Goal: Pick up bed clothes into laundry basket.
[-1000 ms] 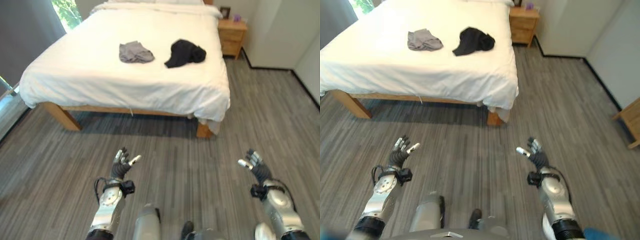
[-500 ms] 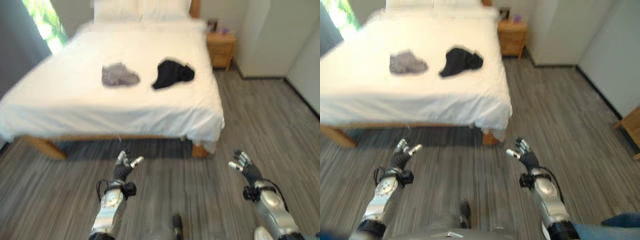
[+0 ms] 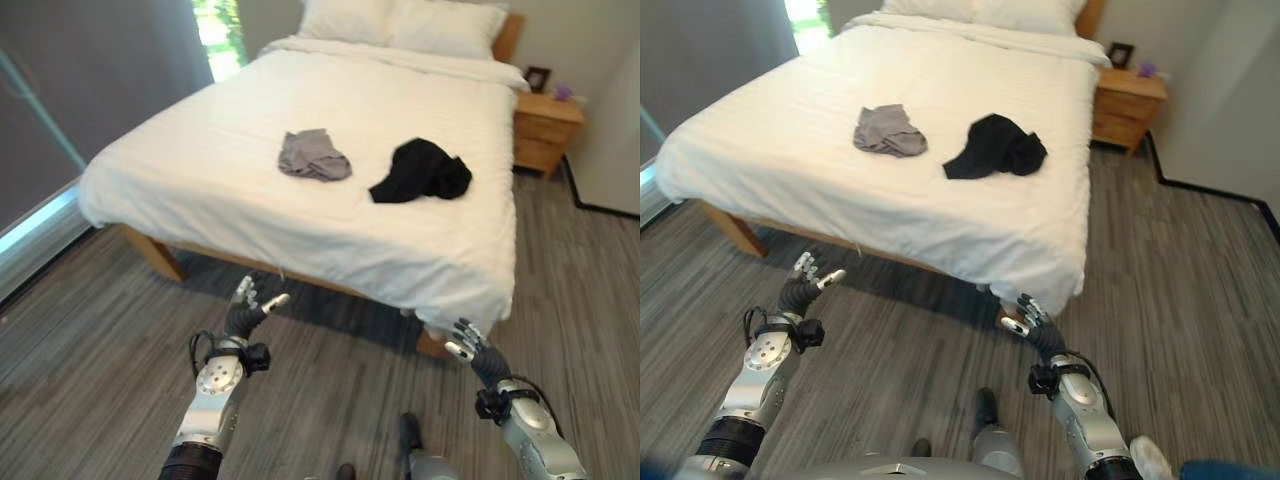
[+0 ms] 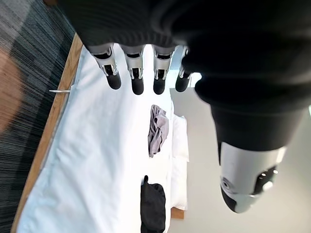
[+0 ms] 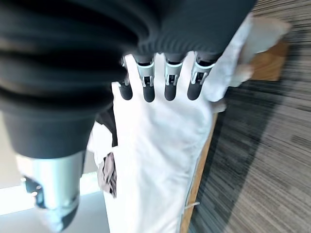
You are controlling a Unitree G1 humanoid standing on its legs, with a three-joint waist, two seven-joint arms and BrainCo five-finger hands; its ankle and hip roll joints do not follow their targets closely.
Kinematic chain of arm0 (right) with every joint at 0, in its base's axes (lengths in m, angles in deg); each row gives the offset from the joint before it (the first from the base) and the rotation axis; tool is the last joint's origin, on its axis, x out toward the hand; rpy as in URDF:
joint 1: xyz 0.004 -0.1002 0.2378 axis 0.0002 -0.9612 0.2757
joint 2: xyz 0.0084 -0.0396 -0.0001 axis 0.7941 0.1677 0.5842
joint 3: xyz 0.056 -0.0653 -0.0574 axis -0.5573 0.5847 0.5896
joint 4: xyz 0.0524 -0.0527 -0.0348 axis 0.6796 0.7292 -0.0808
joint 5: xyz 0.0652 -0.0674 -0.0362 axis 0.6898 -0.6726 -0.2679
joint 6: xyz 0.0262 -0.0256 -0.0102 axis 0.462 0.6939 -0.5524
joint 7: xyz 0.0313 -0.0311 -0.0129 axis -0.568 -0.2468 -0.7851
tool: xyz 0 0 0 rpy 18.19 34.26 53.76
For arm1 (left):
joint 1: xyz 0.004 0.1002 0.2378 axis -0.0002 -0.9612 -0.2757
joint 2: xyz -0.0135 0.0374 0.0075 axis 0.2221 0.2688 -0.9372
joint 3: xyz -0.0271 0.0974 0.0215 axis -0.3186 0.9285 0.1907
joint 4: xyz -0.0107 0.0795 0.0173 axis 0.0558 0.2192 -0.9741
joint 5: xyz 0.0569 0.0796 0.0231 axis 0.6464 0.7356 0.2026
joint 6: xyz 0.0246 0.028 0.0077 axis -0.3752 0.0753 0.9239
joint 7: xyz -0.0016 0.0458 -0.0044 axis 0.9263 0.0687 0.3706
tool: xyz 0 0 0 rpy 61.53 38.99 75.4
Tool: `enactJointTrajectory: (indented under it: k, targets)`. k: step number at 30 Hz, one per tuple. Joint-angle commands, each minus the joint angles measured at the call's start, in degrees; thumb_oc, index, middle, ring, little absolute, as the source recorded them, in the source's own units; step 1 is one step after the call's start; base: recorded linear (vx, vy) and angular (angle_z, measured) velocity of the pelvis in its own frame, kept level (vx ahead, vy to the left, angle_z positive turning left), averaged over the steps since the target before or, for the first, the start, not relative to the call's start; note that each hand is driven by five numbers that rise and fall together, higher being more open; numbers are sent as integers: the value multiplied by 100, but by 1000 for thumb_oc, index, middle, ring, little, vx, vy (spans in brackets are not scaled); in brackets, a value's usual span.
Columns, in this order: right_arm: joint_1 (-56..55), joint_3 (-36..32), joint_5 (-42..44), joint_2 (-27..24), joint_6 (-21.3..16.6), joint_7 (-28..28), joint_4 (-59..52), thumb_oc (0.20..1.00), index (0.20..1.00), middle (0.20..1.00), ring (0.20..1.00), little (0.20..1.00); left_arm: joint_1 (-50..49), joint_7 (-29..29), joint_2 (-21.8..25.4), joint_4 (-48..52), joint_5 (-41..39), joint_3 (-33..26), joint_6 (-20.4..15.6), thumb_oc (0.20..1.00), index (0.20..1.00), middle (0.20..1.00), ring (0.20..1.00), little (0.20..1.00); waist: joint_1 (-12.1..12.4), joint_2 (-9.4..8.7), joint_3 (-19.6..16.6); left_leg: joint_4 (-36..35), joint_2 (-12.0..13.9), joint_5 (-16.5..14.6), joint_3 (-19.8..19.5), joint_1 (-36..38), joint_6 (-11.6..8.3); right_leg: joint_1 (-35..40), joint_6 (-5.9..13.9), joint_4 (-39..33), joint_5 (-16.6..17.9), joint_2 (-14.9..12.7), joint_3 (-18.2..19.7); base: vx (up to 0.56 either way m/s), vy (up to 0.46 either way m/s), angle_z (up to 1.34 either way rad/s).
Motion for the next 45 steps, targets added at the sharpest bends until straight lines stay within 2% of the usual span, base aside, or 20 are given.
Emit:
enactJointTrajectory:
  k: [1,2,3,5,6,7,9,11,12,13,14,15,16,17,21,24,28,29,35,45]
  targets:
    - [480,-319,354,-182,-346,-114,-424,1000,1000,1000,1000,1000,219,-41,70,510,-59,25,-330,1000,1000,1000,1000,1000,102,205,15,1115,797,124,434,-18,-633,-189,106,654,-482,71,-322,213,-211,47]
    - [483,-321,356,-184,-349,-116,-419,1000,1000,1000,1000,1000,221,-40,69,512,-59,26,-328,1000,1000,1000,1000,1000,85,211,19,1159,798,102,414,-40,-635,-178,104,645,-480,71,-343,230,-289,56]
    - [567,-302,343,-329,-364,-31,-425,1000,1000,1000,1000,1000,325,-20,27,475,-219,94,-328,1000,1000,1000,1000,1000,177,115,189,2492,714,623,414,-647,-773,198,-92,549,-591,68,-581,219,-295,51]
    - [562,-333,633,-349,-409,-47,-517,1000,1000,1000,1000,1000,341,-29,22,481,-313,143,-326,1000,1000,1000,1000,1000,216,10,318,3672,628,988,549,-1158,-779,512,-265,494,-709,121,-633,262,-348,58]
    - [502,-361,668,-376,-408,-81,-580,1000,1000,1000,1000,1000,346,-51,34,478,-307,164,-306,1000,1000,1000,1000,1000,249,-81,393,4202,619,1067,689,-1441,-742,607,-341,501,-736,88,-625,222,-284,24]
    - [423,-389,608,-414,-384,-88,-619,1000,1000,1000,1000,1000,351,-76,40,473,-266,184,-268,1000,1000,1000,1000,1000,298,-92,418,4400,620,987,748,-1671,-682,653,-402,527,-820,144,-596,237,-232,-9]
    - [345,-420,515,-426,-339,-12,-566,1000,1000,1000,1000,1000,360,-85,50,470,-159,208,-245,1000,1000,1000,1000,1000,335,-54,380,4102,565,814,821,-1885,-657,845,-409,435,-918,212,-504,295,-135,-19]
    - [302,-512,647,-325,-340,97,-438,1000,1000,1000,1000,1000,414,-91,26,440,-225,254,-237,1000,1000,1000,1000,1000,288,-33,282,3219,793,764,1065,-2099,-677,990,-367,341,-990,222,-527,326,-49,-12]
    - [261,-575,759,-260,-374,88,-430,1000,1000,1000,1000,1000,419,-114,44,429,-233,271,-230,1000,1000,1000,1000,1000,291,23,233,2517,867,730,1151,-2010,-670,1042,-333,306,-1045,269,-507,376,23,-15]
    - [199,-597,774,-218,-415,90,-412,1000,1000,1000,1000,1000,406,-131,85,430,-198,298,-238,1000,1000,1000,1000,1000,325,88,167,1697,768,725,1015,-1922,-675,1068,-300,286,-1087,336,-418,329,46,-17]
    - [163,-593,719,-230,-410,56,-426,1000,1000,1000,1000,1000,366,-161,104,440,-178,298,-240,1000,1000,1000,1000,1000,348,98,160,1415,679,771,905,-1756,-693,1129,-284,304,-1146,336,-382,394,75,-26]
    - [112,-563,533,-236,-413,-39,-479,1000,1000,1000,1000,1000,296,-174,176,467,-62,271,-230,1000,1000,1000,1000,1000,320,194,61,970,565,769,469,-1568,-712,1122,-263,333,-1190,404,-270,260,49,-42]
    - [103,-563,530,-236,-410,-38,-486,1000,1000,1000,1000,1000,291,-174,175,467,-60,272,-230,1000,1000,1000,1000,1000,322,191,69,944,565,777,471,-1538,-712,1137,-264,334,-1196,401,-269,244,79,-56]
    - [93,-574,536,-211,-342,-44,-514,1000,1000,1000,1000,1000,246,-203,182,520,-124,265,-239,1000,1000,1000,1000,1000,275,213,15,875,539,646,396,-1383,-703,1104,-236,377,-1230,389,-207,134,75,-70]
    - [-81,-641,931,65,-413,-159,-500,1000,1000,1000,1000,1000,186,-256,79,511,-257,336,-255,1000,1000,1000,1000,1000,104,347,-152,79,654,619,439,-778,-621,1088,-202,273,-1203,402,-42,161,119,-47]
    - [-239,-576,1082,218,-370,-182,-545,1000,1000,1000,1000,1000,40,-266,42,527,-315,349,-204,1000,1000,1000,1000,1000,69,355,-218,-83,646,595,625,-649,-558,1037,-142,227,-1187,369,81,79,106,-33]
    - [-338,-504,1008,221,-301,-269,-584,1000,1000,1000,1000,1000,-54,-294,23,512,-378,377,-179,1000,1000,1000,1000,1000,79,326,-241,-110,630,533,679,-552,-497,1021,-109,211,-1185,333,136,36,54,-28]
    - [80,-802,1232,239,-356,345,-522,1000,1000,1000,1000,1000,-595,367,183,557,-326,-353,-159,1000,1000,1000,1000,1000,65,264,5,96,1028,225,1944,-403,-650,769,15,396,-900,-266,-2213,27,36,0]
    - [12,-881,902,357,-464,442,-594,1000,1000,1000,1000,1000,-670,409,48,585,-499,-503,-207,1000,1000,1000,1000,1000,339,309,54,139,866,179,1705,-512,-551,796,60,439,-892,-399,-2357,1,91,-5]
    - [77,-1165,1027,379,-605,503,-532,1000,1000,1000,1000,1000,-834,693,-17,498,-525,-1057,-330,1000,1000,1000,1000,1000,462,191,201,279,764,72,1605,-585,-452,832,115,504,-874,-491,-2339,16,57,9]
